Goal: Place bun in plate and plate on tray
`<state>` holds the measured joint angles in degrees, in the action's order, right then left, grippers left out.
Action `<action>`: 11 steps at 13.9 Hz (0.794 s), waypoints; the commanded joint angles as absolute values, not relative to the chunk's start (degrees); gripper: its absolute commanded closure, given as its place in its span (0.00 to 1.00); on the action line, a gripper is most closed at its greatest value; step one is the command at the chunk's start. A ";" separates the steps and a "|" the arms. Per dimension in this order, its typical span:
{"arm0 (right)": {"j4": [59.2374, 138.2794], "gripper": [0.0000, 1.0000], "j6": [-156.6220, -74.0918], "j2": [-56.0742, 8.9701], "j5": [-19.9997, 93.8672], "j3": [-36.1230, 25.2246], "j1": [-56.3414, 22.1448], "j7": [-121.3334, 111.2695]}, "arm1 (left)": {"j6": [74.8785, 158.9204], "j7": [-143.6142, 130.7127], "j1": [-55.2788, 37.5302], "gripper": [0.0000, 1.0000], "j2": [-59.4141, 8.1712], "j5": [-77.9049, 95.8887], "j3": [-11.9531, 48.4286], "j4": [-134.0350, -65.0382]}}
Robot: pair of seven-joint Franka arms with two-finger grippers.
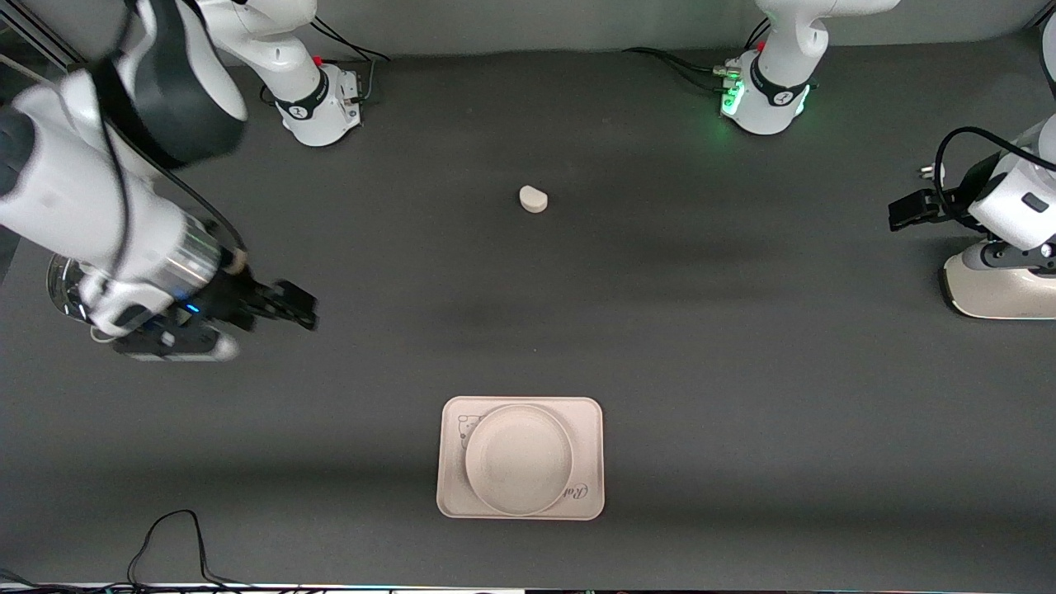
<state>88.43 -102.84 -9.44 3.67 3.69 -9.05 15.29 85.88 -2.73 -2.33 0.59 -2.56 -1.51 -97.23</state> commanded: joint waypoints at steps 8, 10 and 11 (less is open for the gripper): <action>110.74 0.00 -100.02 9.49 0.97 -2.72 -8.44 7.12 | 83.76 -1.67 -0.35 0.00 0.00 -2.46 -0.26 -92.99; 112.14 0.00 -100.37 9.06 0.97 -2.72 -8.44 6.77 | 82.71 -1.58 -0.35 0.00 0.00 -2.46 -0.26 -92.99; 112.41 0.00 -100.55 8.36 0.97 -2.90 -8.35 6.51 | 82.53 -1.67 -0.35 0.00 0.00 -2.37 -0.26 -92.99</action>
